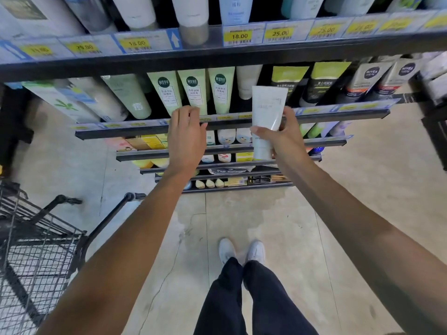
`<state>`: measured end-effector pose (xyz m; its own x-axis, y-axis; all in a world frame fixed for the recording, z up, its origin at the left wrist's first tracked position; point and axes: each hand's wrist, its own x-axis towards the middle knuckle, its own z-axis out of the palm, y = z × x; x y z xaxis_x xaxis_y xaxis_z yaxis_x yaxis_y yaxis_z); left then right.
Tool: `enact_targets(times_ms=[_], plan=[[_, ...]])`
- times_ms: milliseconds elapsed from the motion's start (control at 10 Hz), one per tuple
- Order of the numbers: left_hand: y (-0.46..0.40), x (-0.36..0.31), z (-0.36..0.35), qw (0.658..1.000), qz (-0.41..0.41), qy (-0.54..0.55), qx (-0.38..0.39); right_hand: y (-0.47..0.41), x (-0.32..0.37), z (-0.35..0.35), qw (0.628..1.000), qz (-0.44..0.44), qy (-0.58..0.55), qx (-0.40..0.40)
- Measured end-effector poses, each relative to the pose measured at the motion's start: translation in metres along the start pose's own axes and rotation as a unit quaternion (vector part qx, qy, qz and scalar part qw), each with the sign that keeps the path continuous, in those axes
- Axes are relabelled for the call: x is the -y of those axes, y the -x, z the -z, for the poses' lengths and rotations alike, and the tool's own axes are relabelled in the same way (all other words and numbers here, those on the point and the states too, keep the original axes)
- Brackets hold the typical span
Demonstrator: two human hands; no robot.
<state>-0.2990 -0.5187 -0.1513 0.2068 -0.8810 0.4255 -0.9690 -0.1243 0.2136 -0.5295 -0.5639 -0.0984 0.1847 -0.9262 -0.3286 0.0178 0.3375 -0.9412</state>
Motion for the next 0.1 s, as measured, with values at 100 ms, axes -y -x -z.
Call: enact_targets(times_ms=[100], plan=[[0.0011,0.0036,-0.0055,1.000,0.013,0.000,0.018,-0.0100,0.0127,-0.0101,0.997,0.060,0.041,-0.019]])
